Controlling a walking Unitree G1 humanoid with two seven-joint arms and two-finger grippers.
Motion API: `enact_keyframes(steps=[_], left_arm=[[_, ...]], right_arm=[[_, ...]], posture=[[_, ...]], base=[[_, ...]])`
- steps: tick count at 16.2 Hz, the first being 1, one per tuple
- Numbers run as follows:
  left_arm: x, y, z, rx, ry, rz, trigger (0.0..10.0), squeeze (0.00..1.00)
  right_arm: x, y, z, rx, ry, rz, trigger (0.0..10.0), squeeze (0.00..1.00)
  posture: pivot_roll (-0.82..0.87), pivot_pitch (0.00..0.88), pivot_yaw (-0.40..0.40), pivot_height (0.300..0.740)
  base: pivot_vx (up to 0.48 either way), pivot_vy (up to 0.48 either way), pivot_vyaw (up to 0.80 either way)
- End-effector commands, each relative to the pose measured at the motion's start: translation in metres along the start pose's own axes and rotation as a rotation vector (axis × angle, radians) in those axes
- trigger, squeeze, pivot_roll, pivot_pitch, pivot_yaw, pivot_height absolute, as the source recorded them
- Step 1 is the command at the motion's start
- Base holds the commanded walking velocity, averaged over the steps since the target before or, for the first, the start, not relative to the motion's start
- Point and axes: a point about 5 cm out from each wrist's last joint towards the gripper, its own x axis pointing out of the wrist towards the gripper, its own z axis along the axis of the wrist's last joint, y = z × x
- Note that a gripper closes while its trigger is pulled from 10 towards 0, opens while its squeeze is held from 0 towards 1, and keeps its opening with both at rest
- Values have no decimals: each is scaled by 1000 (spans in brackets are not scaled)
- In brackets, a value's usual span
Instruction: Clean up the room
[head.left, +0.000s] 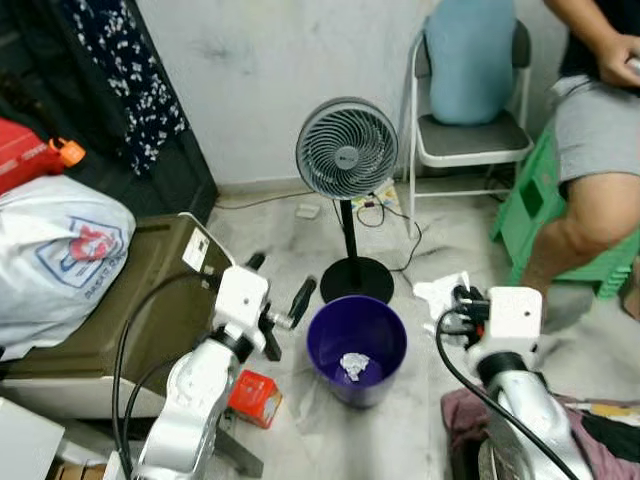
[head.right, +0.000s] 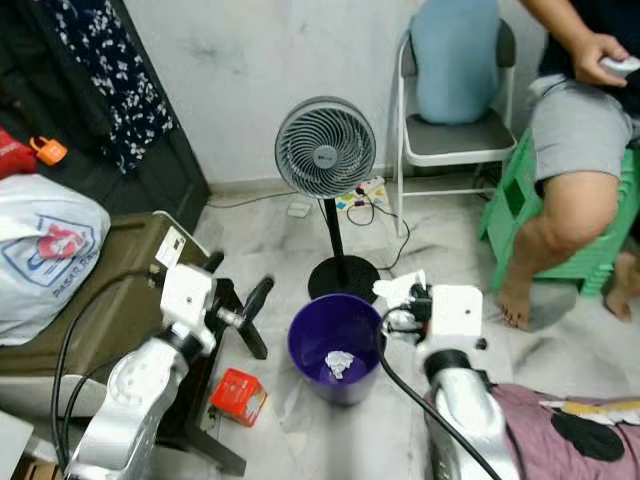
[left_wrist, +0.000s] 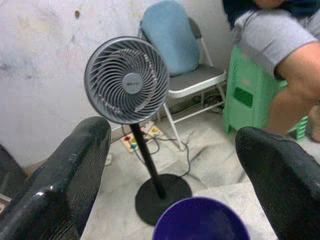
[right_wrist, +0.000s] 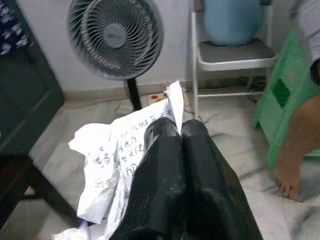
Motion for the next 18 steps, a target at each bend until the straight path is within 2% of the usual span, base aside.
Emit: enact_keyframes(steps=[1,4,6,10,12,14,18], left_arm=[[-2,11,3,-3,-3,28,10000,0],[6,11,8,-61,-47,38,10000,0],[2,8,7,-73,-45,44,10000,0],[-7,35,6,-56,-33,176,10000,0],[-5,35,8,-30,-36,154,10000,0],[-3,32,11,-11,-44,134,10000,0],[-2,33,14,-41,-44,166,10000,0]], right_arm=[[6,5,9,-12,-40,-17,10000,0],[27,18,3,39,-29,-40,10000,0],[37,28,11,37,-64,38,10000,0],[53,34,15,53,-90,35,10000,0],[57,42,17,61,-108,54,10000,0],[58,40,16,82,-102,54,10000,0],[55,35,14,90,-96,33,10000,0]], posture=[[-107,0,141,740],[-87,0,51,740],[-66,0,26,740],[-27,0,29,740],[-12,0,29,740],[-11,0,26,740],[-16,0,29,740]], base=[[0,0,0],[0,0,0],[0,0,0],[0,0,0],[0,0,0],[0,0,0],[0,0,0]])
